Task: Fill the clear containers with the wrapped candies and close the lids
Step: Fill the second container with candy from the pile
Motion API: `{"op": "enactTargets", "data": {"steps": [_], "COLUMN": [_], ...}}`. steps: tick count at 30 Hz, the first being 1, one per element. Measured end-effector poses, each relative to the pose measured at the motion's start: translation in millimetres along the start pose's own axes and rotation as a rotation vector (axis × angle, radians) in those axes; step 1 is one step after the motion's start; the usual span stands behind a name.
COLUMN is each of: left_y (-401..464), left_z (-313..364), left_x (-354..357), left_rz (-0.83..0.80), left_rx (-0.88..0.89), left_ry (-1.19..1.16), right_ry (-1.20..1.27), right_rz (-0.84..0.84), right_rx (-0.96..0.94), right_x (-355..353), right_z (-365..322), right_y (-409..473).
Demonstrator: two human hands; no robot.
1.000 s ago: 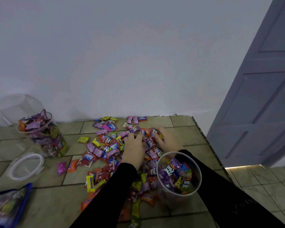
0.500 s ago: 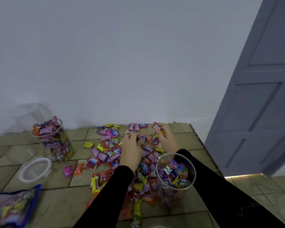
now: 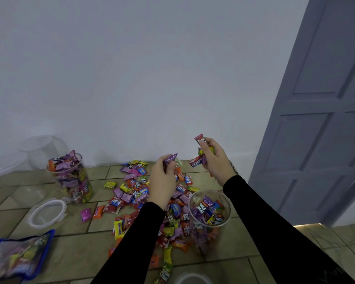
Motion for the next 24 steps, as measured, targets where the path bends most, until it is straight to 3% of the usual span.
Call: {"op": "enactTargets", "data": {"steps": [9,16,24], "left_y": [-39.4,-66.9,-74.2], "left_z": [31.8,23.4,14.2], "left_x": [9.7,13.8,18.9], "left_rz": [-0.111,-0.141,-0.219], "left_rx": [0.071,0.015,-0.036], "left_ry": [-0.279,-0.393,-0.593], "right_ry": [0.281,0.45,0.44], "right_rz": [0.331,0.573,0.635], "right_rx": [-0.034,-0.028,-0.05], "right_x": [-25.9,-31.3,-30.6], "right_z": [-50.4,-42.9,-44.8], "right_y": [-32.9,-61.2,-64.0]}}
Point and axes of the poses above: each hand's wrist, its own y-axis towards the middle knuckle, its own x-axis out of the palm, z = x × y, the point moved 6 cm from there along y, towards the middle knuckle, and after that the axes turned 13 degrees about -x, right-handed, at the moved point
